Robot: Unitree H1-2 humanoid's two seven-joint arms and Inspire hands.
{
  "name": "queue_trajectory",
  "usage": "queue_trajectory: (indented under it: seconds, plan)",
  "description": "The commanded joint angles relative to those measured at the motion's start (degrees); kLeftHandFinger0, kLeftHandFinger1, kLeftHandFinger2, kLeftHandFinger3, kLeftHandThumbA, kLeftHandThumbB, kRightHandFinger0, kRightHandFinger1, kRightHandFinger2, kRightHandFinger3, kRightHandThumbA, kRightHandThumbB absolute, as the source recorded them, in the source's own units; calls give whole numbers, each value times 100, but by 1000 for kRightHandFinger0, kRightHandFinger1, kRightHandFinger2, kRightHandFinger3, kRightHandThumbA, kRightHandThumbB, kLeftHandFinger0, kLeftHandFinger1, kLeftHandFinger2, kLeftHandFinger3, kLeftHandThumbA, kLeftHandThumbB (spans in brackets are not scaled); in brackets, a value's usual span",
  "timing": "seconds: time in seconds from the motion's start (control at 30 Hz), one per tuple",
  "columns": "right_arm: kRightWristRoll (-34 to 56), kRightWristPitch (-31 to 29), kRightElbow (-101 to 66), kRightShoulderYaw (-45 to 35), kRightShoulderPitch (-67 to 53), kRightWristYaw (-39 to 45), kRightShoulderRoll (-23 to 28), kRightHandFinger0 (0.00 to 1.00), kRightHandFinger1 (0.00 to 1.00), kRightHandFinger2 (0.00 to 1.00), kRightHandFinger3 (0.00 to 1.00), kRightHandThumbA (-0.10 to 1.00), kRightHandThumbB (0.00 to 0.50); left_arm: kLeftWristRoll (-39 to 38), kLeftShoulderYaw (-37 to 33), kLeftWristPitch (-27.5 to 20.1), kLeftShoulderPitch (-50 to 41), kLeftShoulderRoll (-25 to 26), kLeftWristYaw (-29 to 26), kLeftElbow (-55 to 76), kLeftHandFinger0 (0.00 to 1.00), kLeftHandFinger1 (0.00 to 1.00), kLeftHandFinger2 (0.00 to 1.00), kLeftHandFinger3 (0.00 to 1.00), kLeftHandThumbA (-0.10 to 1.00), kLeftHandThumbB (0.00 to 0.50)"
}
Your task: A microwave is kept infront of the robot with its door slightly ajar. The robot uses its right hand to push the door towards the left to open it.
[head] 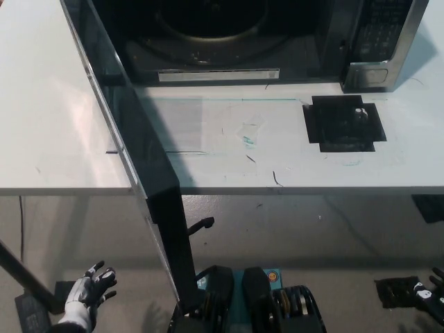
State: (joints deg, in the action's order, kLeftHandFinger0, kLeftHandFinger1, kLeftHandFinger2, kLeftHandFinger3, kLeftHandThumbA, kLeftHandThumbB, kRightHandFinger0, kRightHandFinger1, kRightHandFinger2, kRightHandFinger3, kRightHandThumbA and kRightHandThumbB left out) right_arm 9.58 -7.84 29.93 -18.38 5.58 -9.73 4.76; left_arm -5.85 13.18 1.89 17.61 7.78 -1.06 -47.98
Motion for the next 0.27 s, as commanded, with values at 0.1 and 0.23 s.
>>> queue_trajectory:
  seconds: [0.1,0.23]
  plan:
    - [109,-203,-180,-24,129,26,1,632,742,741,881,819,340,-28,-22,-240,135,71,-71,98,899,889,896,964,400,151]
    - [45,-154,-195,12,132,-28,-11,632,734,727,882,828,351,-104,19,-254,133,53,-26,98,896,904,908,970,372,141]
